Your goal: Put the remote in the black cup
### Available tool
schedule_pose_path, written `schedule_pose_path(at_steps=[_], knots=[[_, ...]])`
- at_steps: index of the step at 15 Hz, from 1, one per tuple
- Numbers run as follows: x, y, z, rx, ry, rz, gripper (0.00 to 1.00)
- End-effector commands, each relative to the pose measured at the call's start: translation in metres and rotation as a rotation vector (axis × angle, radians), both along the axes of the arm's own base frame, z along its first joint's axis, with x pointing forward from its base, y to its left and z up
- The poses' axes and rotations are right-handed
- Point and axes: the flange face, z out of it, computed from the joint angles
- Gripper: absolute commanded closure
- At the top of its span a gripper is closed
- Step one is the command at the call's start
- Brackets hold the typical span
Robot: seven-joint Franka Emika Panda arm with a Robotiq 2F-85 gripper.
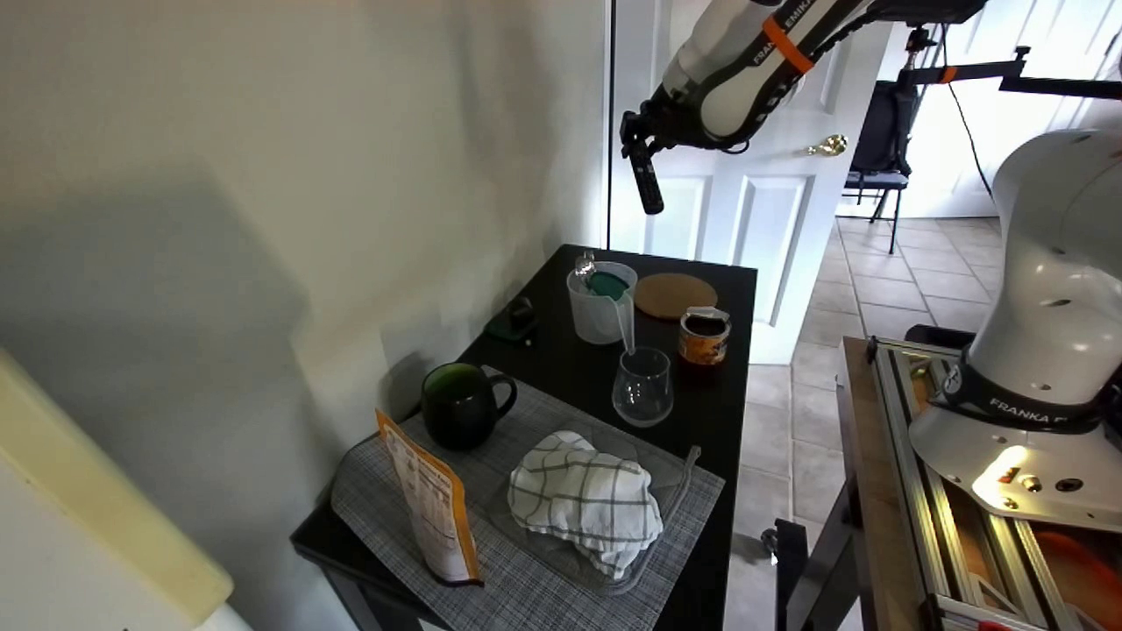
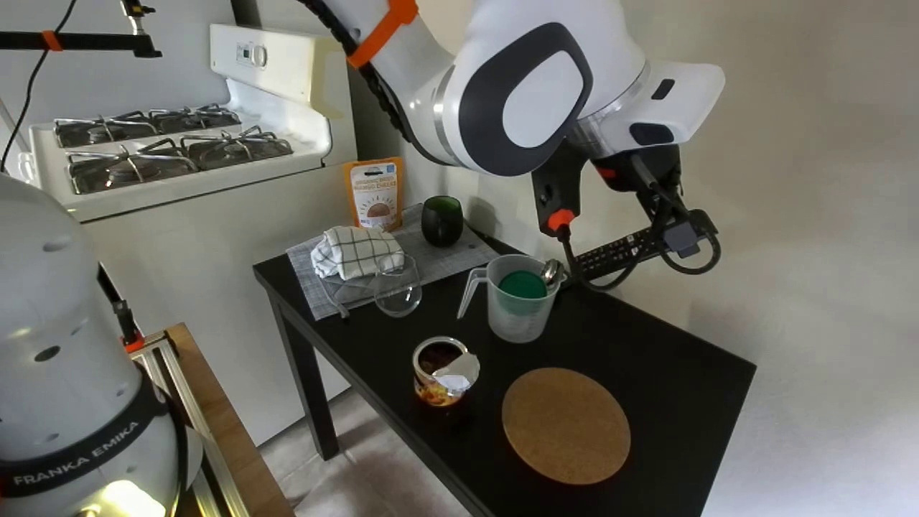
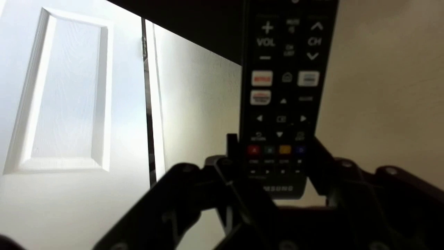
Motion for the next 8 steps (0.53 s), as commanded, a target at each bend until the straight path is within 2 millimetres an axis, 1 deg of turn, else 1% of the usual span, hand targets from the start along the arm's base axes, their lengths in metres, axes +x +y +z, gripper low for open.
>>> schedule_pose_path(at_steps=[1, 2, 3, 5, 7, 8], knots=[[0.000, 0.001, 0.000, 0.002, -0.001, 0.001, 0.52], [0.000, 0.001, 0.000, 0.002, -0.001, 0.002, 0.52], [0.008, 0.009, -0.001, -0.027, -0.018, 0.030, 0.77], [0.033, 0.015, -0.003, -0.142, -0.069, 0.083, 0.77], [0.042, 0.037, 0.005, -0.217, -0.129, 0.172, 0.77], [0.044, 0.051, 0.005, -0.261, -0.153, 0.215, 0.77]])
